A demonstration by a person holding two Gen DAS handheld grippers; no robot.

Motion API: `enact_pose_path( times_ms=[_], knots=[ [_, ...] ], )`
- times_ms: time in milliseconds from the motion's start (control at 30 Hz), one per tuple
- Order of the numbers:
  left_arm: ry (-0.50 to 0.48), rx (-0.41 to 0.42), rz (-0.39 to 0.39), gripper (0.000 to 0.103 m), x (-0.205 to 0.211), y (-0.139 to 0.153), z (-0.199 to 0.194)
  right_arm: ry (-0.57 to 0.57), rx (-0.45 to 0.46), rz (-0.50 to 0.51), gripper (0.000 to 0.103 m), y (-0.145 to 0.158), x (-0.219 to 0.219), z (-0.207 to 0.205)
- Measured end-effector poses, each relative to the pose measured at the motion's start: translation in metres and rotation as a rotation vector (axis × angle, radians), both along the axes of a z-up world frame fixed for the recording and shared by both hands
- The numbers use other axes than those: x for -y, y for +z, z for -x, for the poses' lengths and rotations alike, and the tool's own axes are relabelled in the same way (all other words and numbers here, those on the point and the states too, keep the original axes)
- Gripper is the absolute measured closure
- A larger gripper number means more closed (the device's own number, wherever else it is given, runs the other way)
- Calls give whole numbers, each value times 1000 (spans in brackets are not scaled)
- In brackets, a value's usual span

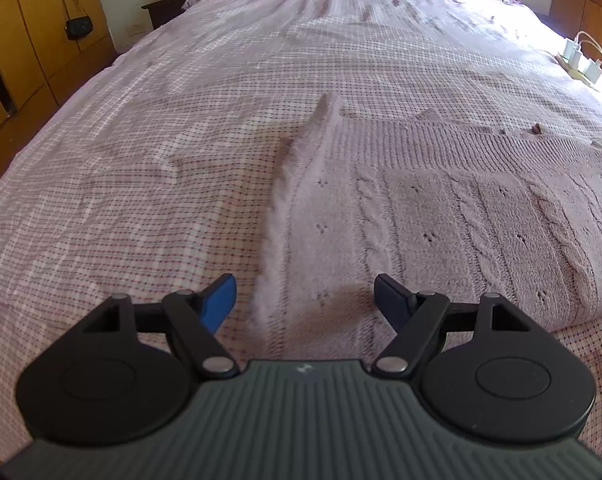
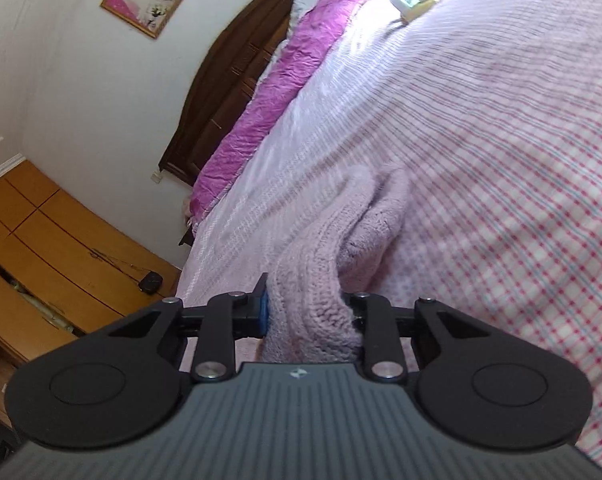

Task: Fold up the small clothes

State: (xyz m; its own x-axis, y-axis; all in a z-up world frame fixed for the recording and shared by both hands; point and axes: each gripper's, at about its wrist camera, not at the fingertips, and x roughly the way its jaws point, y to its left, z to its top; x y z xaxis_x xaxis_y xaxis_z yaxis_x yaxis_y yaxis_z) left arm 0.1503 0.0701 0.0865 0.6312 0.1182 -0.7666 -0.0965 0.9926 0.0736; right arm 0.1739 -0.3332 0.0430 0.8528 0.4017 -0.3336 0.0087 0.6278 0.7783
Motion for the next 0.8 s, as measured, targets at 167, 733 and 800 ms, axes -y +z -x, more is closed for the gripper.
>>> enact_pose_path(
  times_ms=[167, 733, 800],
  knots=[
    [27, 7, 15, 26, -15, 6, 10, 25, 37, 55, 74, 30, -23, -8],
    [153, 23, 58, 26, -78, 10, 33, 327, 188, 308, 75, 107, -212, -38],
    [171, 25, 69, 26, -87, 10, 33, 381, 204, 345, 75, 107, -243, -37]
  ],
)
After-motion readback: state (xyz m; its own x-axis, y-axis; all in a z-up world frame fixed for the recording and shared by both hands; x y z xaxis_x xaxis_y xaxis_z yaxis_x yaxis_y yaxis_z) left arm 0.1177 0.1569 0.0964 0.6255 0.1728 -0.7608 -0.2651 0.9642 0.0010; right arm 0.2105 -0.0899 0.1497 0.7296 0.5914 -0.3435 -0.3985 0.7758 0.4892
